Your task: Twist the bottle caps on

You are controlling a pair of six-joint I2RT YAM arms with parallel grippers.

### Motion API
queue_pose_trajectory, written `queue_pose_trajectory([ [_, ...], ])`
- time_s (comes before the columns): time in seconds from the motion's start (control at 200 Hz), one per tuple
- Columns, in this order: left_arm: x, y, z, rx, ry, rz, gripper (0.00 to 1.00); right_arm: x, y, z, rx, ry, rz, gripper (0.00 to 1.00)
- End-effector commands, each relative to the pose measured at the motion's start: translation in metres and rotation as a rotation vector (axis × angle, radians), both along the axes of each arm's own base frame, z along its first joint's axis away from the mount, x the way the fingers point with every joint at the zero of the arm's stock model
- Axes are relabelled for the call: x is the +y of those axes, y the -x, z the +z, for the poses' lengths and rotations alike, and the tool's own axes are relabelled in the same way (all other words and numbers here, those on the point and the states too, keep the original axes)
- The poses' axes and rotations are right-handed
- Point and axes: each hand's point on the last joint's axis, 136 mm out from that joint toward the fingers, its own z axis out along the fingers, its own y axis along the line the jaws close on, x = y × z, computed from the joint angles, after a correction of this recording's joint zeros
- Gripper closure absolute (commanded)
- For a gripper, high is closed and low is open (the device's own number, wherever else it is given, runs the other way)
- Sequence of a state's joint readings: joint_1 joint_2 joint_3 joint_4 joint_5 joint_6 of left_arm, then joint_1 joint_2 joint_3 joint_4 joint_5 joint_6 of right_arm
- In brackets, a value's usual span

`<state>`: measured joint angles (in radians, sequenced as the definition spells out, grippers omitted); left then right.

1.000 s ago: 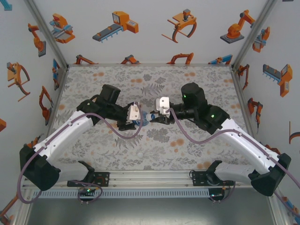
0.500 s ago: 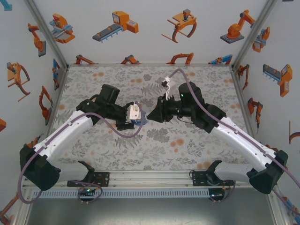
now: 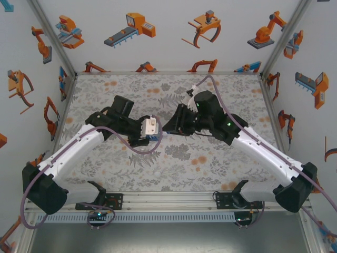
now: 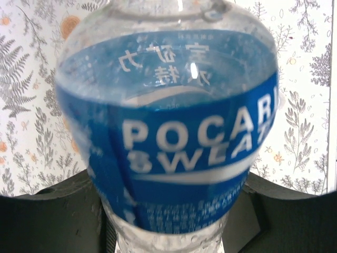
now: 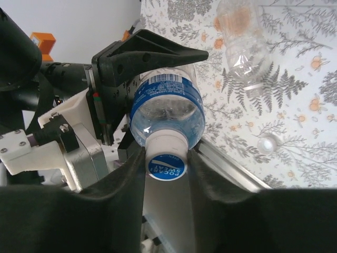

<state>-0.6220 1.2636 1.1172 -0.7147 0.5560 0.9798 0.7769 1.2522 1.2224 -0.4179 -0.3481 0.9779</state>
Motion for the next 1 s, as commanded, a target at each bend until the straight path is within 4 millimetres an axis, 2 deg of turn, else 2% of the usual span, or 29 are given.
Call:
queue_pose_trajectory([
  [0.0, -0.017, 0.012, 0.028, -0.039, 0.118, -0.093, 1.00, -0.006, -0.006, 0.024, -0.217, 0.065, 0.046, 0.53],
  [0.1, -0.017, 0.012, 0.028, -0.039, 0.119, -0.093, 1.00, -0.015, -0.002, 0.047, -0.453, 0.117, 0.119, 0.45],
  [0.245, -0.017, 0.012, 0.028, -0.037, 0.118, -0.094, 1.00, -0.015, 0.020, 0.070, -0.819, 0.177, 0.348, 0.44],
  [0.411, -0.017, 0.012, 0.027, -0.034, 0.116, -0.093, 1.00, -0.009, 0.062, 0.074, -1.187, 0.184, 0.696, 0.45],
  [0.511, -0.017, 0.012, 0.027, -0.035, 0.117, -0.093, 1.00, -0.008, 0.076, 0.068, -1.365, 0.193, 0.827, 0.48],
  [0.771, -0.017, 0.012, 0.026, -0.031, 0.113, -0.094, 1.00, 0.003, 0.079, 0.064, -1.471, 0.166, 0.875, 0.49],
  [0.991, -0.017, 0.012, 0.025, -0.029, 0.111, -0.094, 1.00, 0.008, 0.075, 0.049, -1.438, 0.173, 0.897, 0.53],
])
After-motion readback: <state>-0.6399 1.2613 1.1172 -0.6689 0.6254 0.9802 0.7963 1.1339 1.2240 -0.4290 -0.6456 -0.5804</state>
